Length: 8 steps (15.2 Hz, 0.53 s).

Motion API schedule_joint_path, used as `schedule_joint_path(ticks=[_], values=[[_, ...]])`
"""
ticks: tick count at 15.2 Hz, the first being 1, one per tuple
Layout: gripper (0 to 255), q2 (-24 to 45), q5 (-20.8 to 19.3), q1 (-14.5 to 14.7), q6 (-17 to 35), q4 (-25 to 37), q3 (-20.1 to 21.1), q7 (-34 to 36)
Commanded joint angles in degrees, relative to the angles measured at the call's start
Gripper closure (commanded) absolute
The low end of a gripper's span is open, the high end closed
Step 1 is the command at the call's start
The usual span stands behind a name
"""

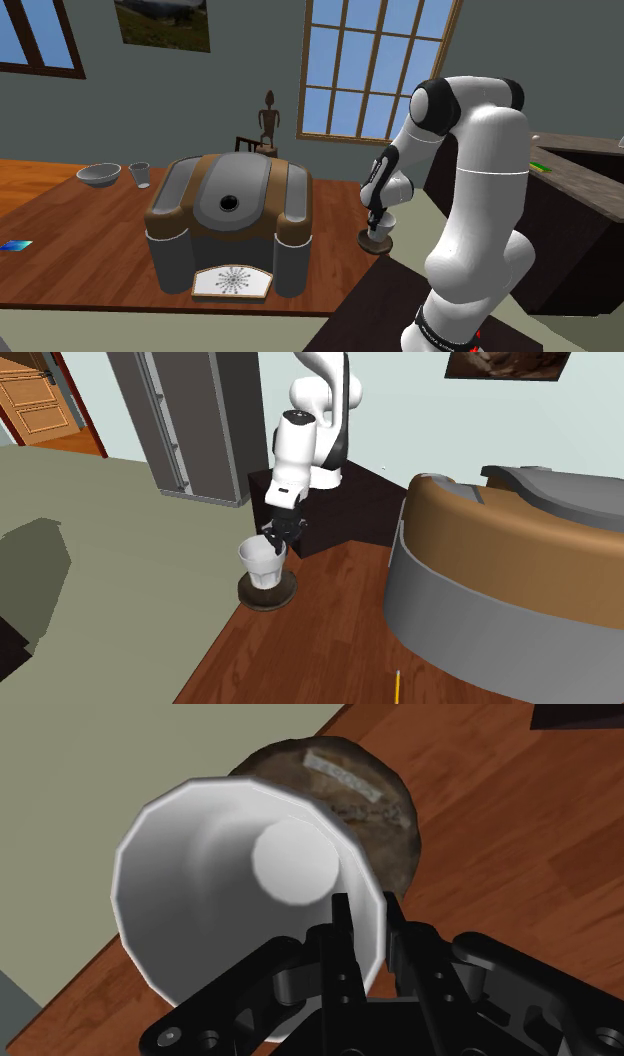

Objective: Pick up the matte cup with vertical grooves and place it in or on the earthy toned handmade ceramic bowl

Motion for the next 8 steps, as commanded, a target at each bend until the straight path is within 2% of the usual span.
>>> schedule_joint_path(ticks=[1, 8], values=[[255, 2.05, 0.6, -0.53, 1.62, 0.46, 0.66, -0.17], [255, 2.66, 0.73, -0.7, 2.1, 0.58, 0.86, -0.19]])
